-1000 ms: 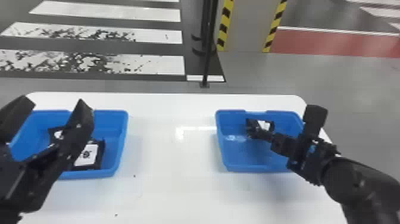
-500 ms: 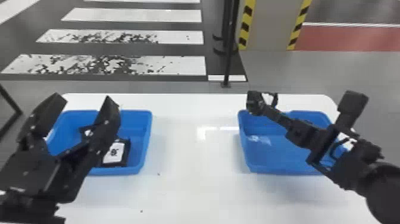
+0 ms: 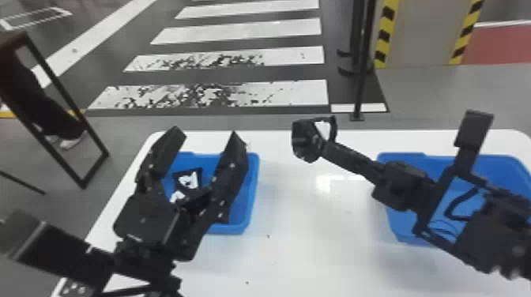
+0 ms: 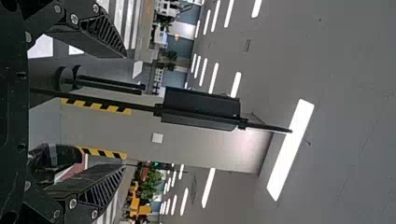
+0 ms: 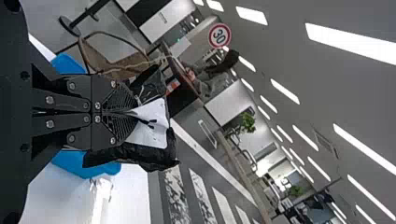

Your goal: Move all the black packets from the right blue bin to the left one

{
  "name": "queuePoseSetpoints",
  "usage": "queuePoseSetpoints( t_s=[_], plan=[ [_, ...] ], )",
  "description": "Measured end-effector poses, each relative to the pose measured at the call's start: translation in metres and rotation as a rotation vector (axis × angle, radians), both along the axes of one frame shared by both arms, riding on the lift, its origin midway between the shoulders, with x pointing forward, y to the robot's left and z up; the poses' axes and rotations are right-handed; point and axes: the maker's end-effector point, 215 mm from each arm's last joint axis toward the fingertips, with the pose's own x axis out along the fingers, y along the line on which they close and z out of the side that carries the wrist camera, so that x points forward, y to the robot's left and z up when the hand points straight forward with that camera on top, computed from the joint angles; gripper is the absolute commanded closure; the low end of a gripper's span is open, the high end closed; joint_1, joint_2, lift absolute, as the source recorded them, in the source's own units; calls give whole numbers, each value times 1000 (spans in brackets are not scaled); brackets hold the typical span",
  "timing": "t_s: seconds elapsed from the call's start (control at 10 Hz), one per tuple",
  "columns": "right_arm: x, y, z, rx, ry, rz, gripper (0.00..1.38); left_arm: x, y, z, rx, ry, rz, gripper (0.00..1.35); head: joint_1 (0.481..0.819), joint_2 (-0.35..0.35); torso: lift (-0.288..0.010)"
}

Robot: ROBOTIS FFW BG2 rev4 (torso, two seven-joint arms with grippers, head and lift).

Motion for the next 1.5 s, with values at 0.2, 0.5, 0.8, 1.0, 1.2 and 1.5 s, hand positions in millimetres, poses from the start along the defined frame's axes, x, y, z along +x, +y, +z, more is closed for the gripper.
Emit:
queuePoseSetpoints(
  t_s=[0.2, 0.5, 0.8, 1.0, 1.2, 1.5],
  plan=[
    [-19, 27, 11, 29, -10, 70, 1194, 3, -10, -7, 4, 26, -26, 211, 673, 235, -140],
    [-48, 58, 36, 87, -41, 150, 1194, 4, -9, -9, 37, 25, -18, 206, 667, 290, -140],
    [-54, 67, 45, 103, -50, 171, 1194, 6, -9, -11, 55, 19, -10, 226, 662, 305, -140],
    [-60, 76, 46, 117, -41, 193, 1194, 7, -11, -15, 57, 33, -15, 328, 666, 312, -140],
    [-71, 88, 47, 135, -25, 229, 1194, 7, -11, -17, 48, 41, -19, 334, 671, 332, -140],
    [-90, 108, 48, 149, -11, 290, 1194, 8, -12, -19, 45, 48, -22, 860, 679, 350, -140]
  ],
)
